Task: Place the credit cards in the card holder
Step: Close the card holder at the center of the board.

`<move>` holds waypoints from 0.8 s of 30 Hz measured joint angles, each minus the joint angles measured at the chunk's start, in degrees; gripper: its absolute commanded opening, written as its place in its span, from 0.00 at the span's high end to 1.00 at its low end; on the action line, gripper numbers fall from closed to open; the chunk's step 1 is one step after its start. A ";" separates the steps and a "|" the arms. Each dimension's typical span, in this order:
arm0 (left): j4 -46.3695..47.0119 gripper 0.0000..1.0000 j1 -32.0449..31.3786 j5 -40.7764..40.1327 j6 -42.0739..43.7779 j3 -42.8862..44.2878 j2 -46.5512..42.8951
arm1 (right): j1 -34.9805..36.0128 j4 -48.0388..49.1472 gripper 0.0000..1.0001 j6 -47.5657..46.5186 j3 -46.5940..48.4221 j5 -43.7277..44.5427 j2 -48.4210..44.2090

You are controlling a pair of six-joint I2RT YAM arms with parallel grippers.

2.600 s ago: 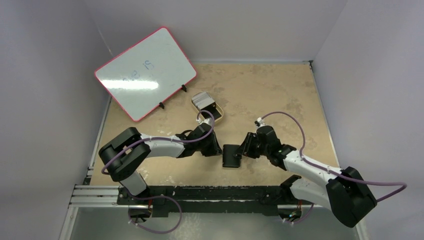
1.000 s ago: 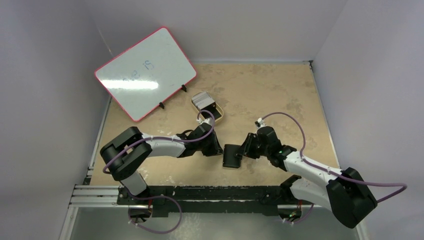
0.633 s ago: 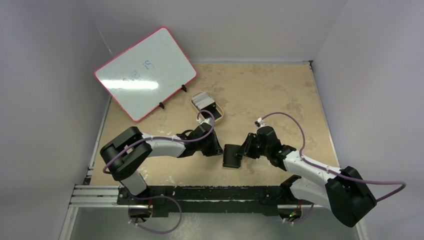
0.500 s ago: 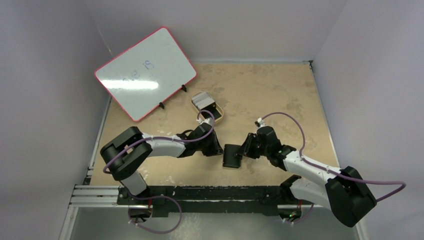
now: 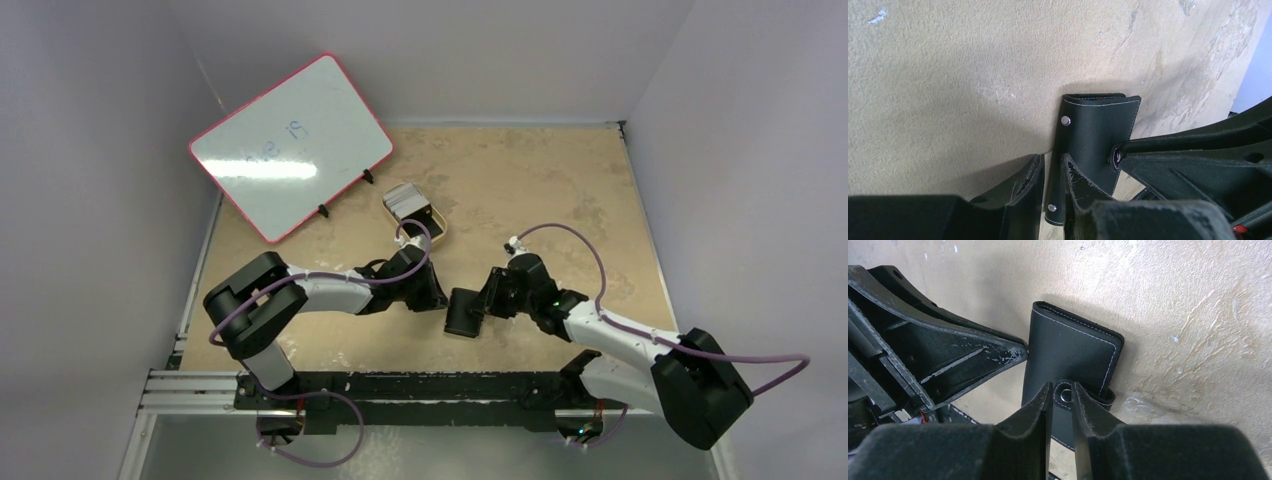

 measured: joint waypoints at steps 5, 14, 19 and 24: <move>0.00 0.82 0.00 0.00 0.02 0.15 0.11 | 1.25 -1.27 0.79 0.00 0.72 1.57 0.00; -0.02 0.82 0.00 -0.02 0.00 0.15 0.13 | 4.57 -4.61 0.81 -0.09 3.30 5.40 1.46; -0.04 0.82 0.00 -0.04 0.02 0.15 0.13 | 7.26 -6.71 0.84 -0.07 5.70 8.68 3.65; -0.07 0.82 0.00 -0.04 0.02 0.15 0.13 | 9.66 -8.79 0.85 0.24 7.17 12.52 4.50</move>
